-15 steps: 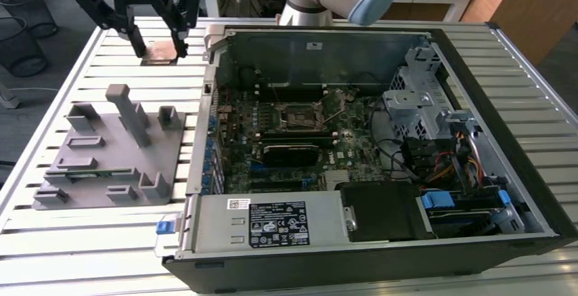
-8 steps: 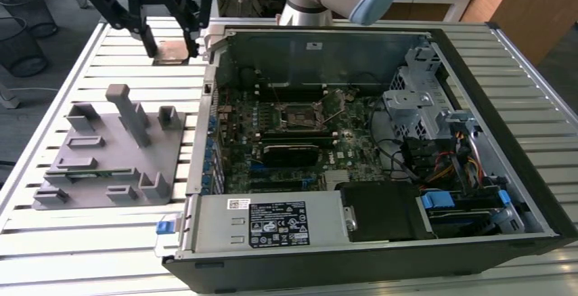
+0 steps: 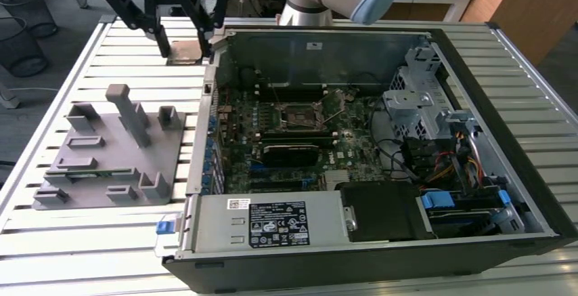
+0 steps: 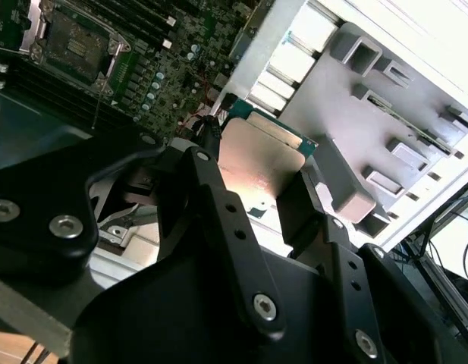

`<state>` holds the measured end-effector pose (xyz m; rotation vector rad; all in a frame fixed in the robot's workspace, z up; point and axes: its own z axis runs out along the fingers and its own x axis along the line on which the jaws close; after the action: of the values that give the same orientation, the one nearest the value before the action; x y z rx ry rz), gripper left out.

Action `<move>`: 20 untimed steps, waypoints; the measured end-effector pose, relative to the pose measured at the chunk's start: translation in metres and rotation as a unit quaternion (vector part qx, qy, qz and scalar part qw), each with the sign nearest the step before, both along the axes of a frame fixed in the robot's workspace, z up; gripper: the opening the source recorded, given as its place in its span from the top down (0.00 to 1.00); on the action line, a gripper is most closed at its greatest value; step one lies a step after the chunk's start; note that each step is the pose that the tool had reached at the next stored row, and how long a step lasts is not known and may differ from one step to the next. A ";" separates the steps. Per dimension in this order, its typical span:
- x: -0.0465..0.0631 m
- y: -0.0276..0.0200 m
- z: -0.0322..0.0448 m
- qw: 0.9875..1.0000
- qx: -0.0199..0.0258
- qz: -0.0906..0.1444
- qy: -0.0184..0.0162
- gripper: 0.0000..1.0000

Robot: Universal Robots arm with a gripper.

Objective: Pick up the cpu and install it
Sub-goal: 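Pick up the cpu and move it towards the insertion slot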

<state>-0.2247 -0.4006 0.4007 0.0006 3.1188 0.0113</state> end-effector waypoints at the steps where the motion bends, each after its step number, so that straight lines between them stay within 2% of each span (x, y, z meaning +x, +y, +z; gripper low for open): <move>1: 0.002 0.0000 0.0000 1.000 0.000 0.000 0.000 0.46; 20: 0.046 0.0000 0.0001 1.000 0.000 0.000 0.000 0.46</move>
<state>-0.1785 -0.4006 0.4007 0.0005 3.1189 0.0111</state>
